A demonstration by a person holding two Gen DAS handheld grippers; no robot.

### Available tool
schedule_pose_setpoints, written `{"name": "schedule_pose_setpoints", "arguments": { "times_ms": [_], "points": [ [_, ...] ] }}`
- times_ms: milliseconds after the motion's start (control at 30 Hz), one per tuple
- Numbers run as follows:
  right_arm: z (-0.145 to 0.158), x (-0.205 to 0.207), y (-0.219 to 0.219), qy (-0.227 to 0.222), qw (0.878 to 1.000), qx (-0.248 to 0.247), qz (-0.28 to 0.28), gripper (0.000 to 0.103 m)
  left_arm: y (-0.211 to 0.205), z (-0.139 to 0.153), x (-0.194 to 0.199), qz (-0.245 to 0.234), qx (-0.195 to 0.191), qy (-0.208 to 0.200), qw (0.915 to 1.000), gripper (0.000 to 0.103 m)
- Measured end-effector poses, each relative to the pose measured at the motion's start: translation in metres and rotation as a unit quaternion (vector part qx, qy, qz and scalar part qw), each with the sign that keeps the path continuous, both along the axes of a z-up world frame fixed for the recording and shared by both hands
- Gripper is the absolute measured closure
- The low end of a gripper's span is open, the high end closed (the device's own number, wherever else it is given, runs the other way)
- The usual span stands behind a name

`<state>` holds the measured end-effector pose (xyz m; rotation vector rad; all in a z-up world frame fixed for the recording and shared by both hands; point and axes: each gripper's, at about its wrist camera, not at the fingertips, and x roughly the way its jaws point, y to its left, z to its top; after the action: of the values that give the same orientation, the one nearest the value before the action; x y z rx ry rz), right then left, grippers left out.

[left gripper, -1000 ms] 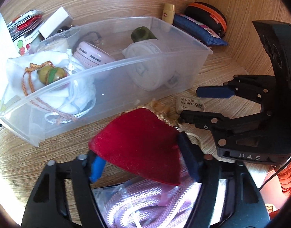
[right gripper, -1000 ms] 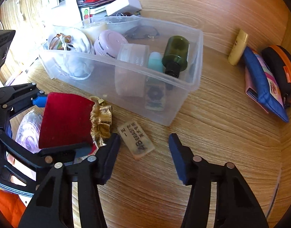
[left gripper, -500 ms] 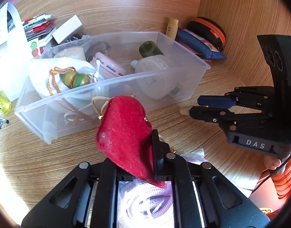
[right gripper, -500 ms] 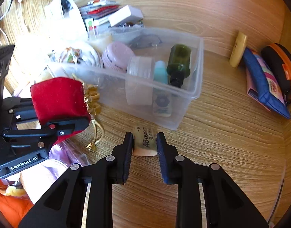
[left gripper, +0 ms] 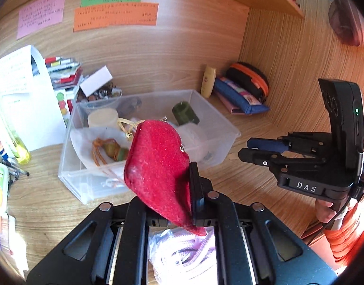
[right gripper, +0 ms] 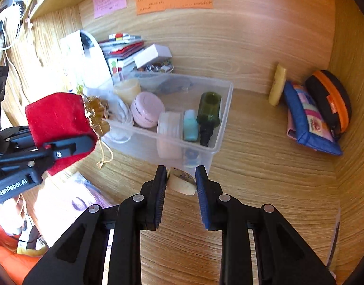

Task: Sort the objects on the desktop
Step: 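Carry the red pouch into the box with the left tool while the right tool drops the tag there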

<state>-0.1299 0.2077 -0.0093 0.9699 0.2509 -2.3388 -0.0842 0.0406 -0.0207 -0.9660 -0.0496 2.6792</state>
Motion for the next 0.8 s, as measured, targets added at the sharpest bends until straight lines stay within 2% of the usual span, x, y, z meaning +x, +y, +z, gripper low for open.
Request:
{"name": "schedule_pose_setpoints", "arguments": {
  "times_ms": [167,500,800],
  "points": [
    [0.013,-0.003,0.0,0.016,1.0,-0.018,-0.012,0.08,-0.005,0.015,-0.009,0.002,0.003,0.017,0.9998,0.092],
    [0.026,-0.022,-0.003,0.026,0.999,-0.035,-0.021,0.08,-0.017,0.033,-0.051,0.002,0.015,0.023,0.9996,0.092],
    [0.02,-0.049,-0.009,0.013,0.999,-0.041,-0.023,0.08,-0.01,0.022,-0.092,-0.006,0.02,-0.002,0.9998,0.092]
  ]
}}
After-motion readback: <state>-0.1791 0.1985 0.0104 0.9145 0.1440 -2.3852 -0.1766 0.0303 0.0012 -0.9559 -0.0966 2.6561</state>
